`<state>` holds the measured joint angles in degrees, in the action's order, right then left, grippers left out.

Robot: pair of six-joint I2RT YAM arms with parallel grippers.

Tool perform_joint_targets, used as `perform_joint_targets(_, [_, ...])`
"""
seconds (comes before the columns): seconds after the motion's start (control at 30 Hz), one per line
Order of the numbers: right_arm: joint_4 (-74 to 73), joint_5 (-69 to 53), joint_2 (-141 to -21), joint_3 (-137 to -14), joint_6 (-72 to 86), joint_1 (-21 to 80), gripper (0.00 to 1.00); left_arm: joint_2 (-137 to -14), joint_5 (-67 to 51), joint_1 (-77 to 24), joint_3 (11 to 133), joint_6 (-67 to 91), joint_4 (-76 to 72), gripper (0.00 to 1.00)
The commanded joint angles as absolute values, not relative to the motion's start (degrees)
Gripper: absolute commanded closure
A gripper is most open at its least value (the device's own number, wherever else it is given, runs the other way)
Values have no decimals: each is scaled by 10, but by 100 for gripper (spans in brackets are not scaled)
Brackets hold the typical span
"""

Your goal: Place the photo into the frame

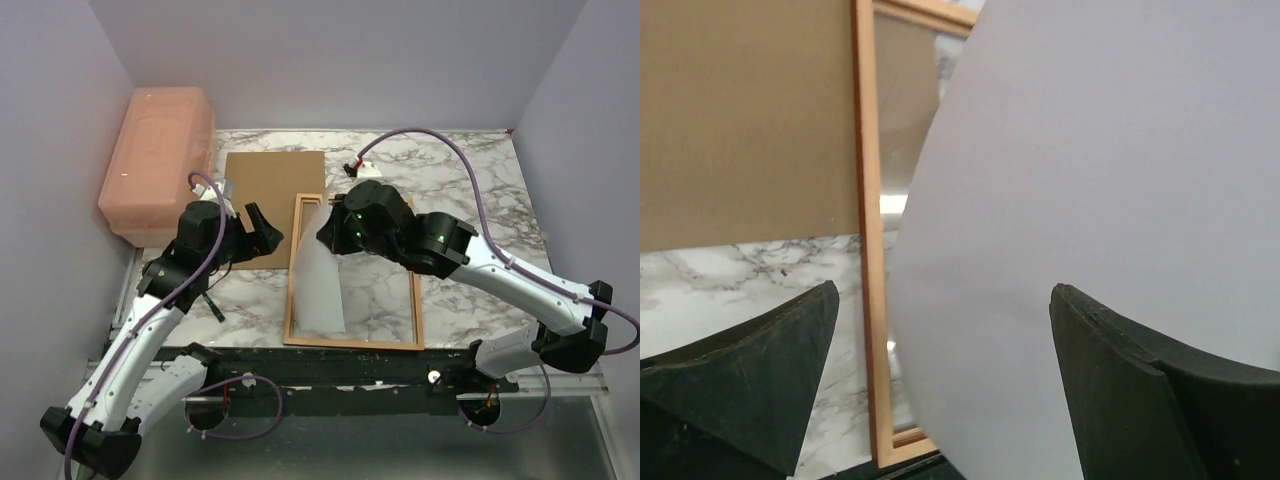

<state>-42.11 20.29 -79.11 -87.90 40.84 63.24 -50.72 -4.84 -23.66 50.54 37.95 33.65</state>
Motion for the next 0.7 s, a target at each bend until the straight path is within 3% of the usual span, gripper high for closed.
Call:
perform_joint_targets(0.0, [-363, 115, -808, -940, 373, 630, 100, -444, -55, -230, 563, 377, 396, 11])
perform_joint_targets(0.3, [-303, 65, -759, -893, 363, 613, 100, -441, -42, -226, 564, 383, 398, 10])
perform_joint_targets(0.67, [-269, -16, -726, -578, 416, 449, 100, -457, -65, -223, 556, 375, 387, 10])
